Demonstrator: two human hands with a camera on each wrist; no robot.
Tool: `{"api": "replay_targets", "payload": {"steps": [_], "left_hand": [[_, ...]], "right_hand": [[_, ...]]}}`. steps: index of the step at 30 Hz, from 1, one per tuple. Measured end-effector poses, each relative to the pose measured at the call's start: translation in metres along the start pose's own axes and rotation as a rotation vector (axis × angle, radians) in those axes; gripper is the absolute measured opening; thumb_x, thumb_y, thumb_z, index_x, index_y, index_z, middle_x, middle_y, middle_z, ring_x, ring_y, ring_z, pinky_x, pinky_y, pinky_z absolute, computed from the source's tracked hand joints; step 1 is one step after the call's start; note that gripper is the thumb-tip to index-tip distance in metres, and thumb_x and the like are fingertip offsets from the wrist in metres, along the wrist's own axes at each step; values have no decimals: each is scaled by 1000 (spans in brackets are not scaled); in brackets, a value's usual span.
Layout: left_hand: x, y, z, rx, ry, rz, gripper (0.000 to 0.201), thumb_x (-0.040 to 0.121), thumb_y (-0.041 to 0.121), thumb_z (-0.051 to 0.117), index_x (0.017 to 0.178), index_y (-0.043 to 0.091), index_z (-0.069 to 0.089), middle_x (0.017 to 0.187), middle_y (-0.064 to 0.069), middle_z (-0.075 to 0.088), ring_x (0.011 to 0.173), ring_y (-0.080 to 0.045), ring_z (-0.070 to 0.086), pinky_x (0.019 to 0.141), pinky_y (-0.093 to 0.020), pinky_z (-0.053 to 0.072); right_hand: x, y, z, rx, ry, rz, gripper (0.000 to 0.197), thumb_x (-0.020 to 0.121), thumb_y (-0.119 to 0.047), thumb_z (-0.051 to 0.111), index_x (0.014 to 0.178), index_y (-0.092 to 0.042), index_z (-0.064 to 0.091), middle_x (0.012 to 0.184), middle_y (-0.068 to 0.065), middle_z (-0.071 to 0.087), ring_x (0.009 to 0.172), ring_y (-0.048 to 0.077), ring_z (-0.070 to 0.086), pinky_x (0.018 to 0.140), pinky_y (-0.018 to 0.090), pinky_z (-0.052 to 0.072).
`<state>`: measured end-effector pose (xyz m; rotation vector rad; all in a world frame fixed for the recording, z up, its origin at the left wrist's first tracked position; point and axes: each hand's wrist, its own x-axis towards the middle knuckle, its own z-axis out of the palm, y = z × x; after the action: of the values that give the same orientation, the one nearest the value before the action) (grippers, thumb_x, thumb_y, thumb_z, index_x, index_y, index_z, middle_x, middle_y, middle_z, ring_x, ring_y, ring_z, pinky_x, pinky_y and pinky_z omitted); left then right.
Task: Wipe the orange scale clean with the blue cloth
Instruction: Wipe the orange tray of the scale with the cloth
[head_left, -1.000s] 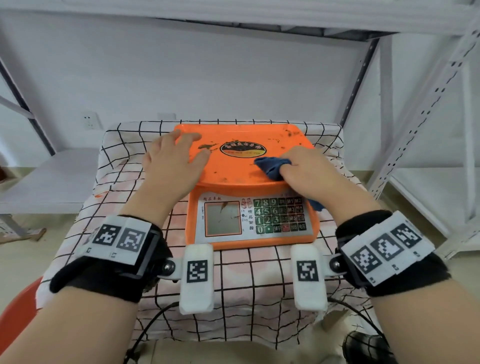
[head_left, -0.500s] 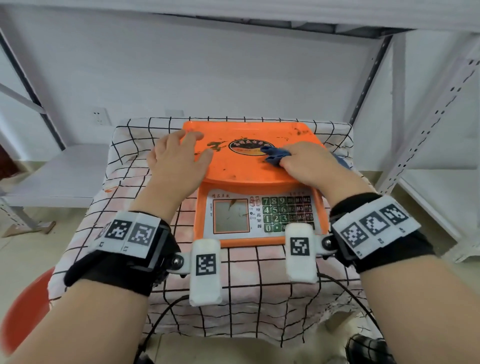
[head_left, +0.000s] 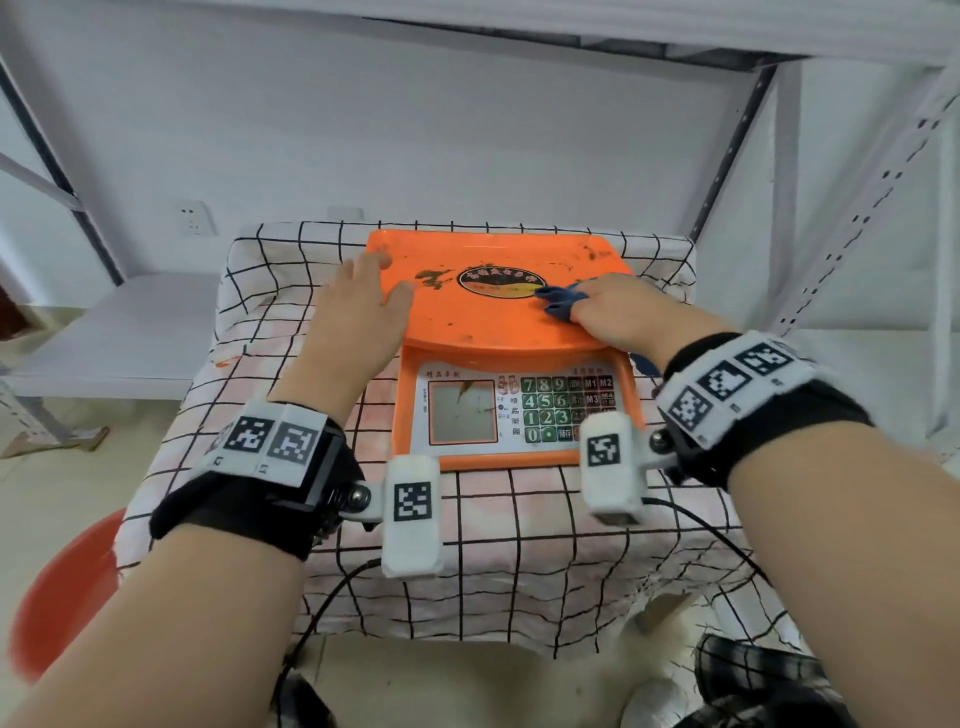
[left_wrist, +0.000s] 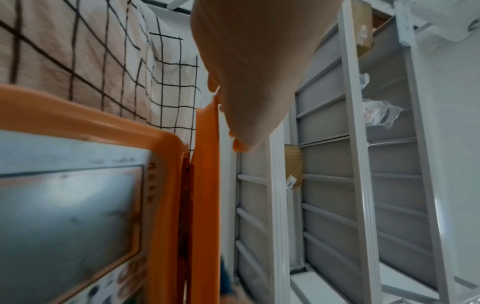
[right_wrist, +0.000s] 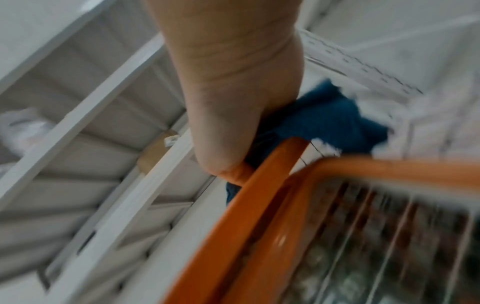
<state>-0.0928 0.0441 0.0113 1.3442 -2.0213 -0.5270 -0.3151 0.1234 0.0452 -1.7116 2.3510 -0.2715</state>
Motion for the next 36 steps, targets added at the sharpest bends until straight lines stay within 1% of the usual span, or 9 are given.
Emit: {"api": "replay_targets", "payload": {"steps": [2, 4, 7, 15, 18, 24, 28, 32, 36], "left_hand": [[-3, 0, 1, -95, -17, -69, 45, 99, 28, 39, 139, 8, 36, 139, -14, 45, 126, -30, 43, 98, -36, 34], [0, 2, -1, -69, -17, -103, 42, 99, 23, 35, 137, 3, 38, 132, -18, 51, 119, -32, 48, 88, -35, 37], [13, -2, -10, 54, 0, -127, 33, 98, 13, 33, 120, -2, 52, 114, -19, 60, 103, -35, 55, 75, -33, 36], [21, -7, -14, 169, -35, -44, 25, 91, 3, 34, 76, -2, 54, 88, -22, 61, 82, -37, 58, 65, -36, 40], [19, -11, -10, 86, -37, -52, 29, 94, 6, 34, 66, 7, 44, 83, -20, 57, 81, -36, 56, 68, -35, 40], [19, -10, -5, -28, -91, -114, 25, 93, 6, 31, 70, 5, 43, 66, -10, 44, 67, -28, 46, 62, -31, 39], [16, -10, -9, -76, -150, -156, 21, 90, 0, 33, 77, 3, 49, 63, -9, 46, 52, -23, 44, 47, -24, 34], [14, -9, -12, -92, -174, -168, 23, 88, -2, 34, 91, -2, 57, 64, -8, 48, 52, -23, 45, 48, -26, 37], [13, -9, -13, -85, -186, -146, 23, 89, 1, 37, 97, -4, 58, 68, -10, 50, 58, -26, 49, 48, -27, 38]], "right_hand": [[-4, -13, 4, 97, -28, -58, 28, 93, -16, 40, 104, -5, 64, 101, 9, 61, 95, 24, 54, 81, 24, 43], [-16, -17, 0, 146, -56, -123, 18, 91, -8, 42, 91, 0, 59, 88, 11, 50, 81, 19, 44, 61, 18, 34], [-27, 0, -12, 187, -25, -82, 12, 86, -3, 42, 75, -6, 45, 79, 12, 42, 73, 20, 37, 60, 31, 25], [-24, 25, -19, -55, 51, 42, 20, 93, -10, 35, 86, -8, 53, 89, 8, 50, 88, 25, 48, 78, 33, 39], [-25, 21, -20, -48, 123, 27, 25, 92, -9, 35, 69, -14, 43, 86, 8, 50, 84, 26, 47, 70, 30, 33], [-43, -29, -4, -15, 104, -104, 18, 93, -12, 35, 88, -10, 52, 88, 5, 51, 82, 23, 46, 68, 27, 30], [-47, -50, 14, 20, 115, -205, 22, 94, -16, 35, 73, -20, 40, 72, -5, 44, 76, 22, 45, 57, 30, 27], [-44, -8, -3, -71, 157, -87, 15, 95, -17, 34, 87, -17, 47, 86, 2, 53, 81, 23, 50, 69, 30, 37], [-39, 33, -12, -245, 162, 59, 12, 88, -18, 35, 81, -22, 43, 94, 7, 58, 93, 32, 54, 82, 39, 46]]}}
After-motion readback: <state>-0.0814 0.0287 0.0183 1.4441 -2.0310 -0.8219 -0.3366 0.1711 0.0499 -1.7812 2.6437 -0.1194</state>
